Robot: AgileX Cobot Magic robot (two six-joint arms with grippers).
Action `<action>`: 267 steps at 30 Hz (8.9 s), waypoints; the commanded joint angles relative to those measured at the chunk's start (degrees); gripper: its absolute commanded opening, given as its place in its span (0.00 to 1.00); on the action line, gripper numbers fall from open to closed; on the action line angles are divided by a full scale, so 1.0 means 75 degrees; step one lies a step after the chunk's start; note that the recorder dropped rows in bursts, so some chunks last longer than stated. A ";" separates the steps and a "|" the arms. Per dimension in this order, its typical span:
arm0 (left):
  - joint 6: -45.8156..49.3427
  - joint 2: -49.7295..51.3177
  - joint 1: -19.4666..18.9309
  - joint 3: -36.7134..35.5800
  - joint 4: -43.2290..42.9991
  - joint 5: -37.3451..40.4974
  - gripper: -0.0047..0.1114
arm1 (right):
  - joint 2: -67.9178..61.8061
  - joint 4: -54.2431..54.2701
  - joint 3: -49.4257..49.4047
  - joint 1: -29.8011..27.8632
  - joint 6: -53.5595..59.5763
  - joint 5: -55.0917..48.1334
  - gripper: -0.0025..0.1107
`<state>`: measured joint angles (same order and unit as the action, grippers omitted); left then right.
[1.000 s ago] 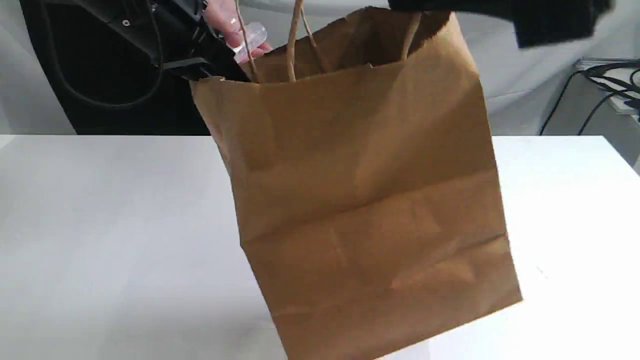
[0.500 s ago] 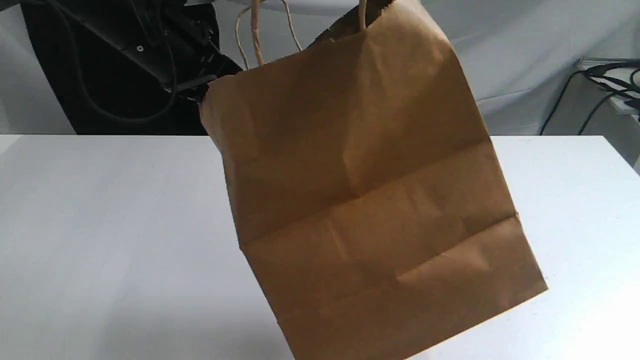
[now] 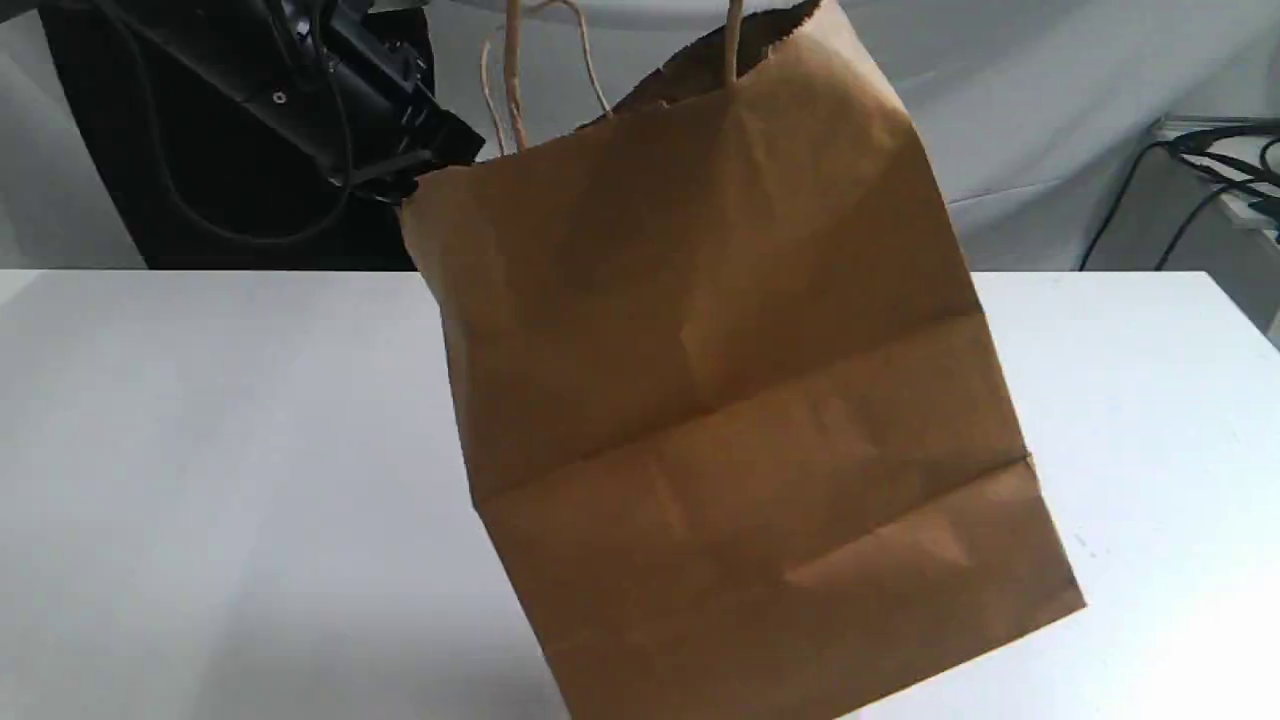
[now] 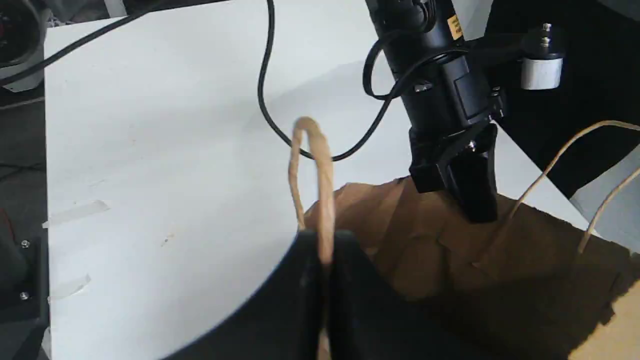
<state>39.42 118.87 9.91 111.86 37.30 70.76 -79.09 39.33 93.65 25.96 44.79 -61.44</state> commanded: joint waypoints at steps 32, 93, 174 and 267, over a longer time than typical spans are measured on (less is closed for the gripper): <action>0.0003 -0.0969 -0.0184 0.0056 0.0108 -0.0107 0.04 | 0.2636 0.1687 -0.5203 0.0044 0.0025 0.3606 0.02; -0.0654 -0.0285 -0.0168 0.0056 0.1358 -0.0107 0.54 | 0.3024 0.2227 -0.7402 0.0044 -0.0028 0.4965 0.02; 0.1393 -1.0198 -0.0168 -0.9515 0.1420 -0.5355 0.04 | 0.6770 -0.0397 -0.7438 0.0044 -0.0027 0.6665 0.02; 0.1386 -1.3095 -0.0168 -1.2198 0.2347 -0.6225 0.04 | 1.0545 -0.1597 -1.1010 -0.3234 -0.2493 0.6604 0.02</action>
<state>49.53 21.04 8.71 20.64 54.43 23.95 -0.27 38.08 11.20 1.96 36.86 -9.24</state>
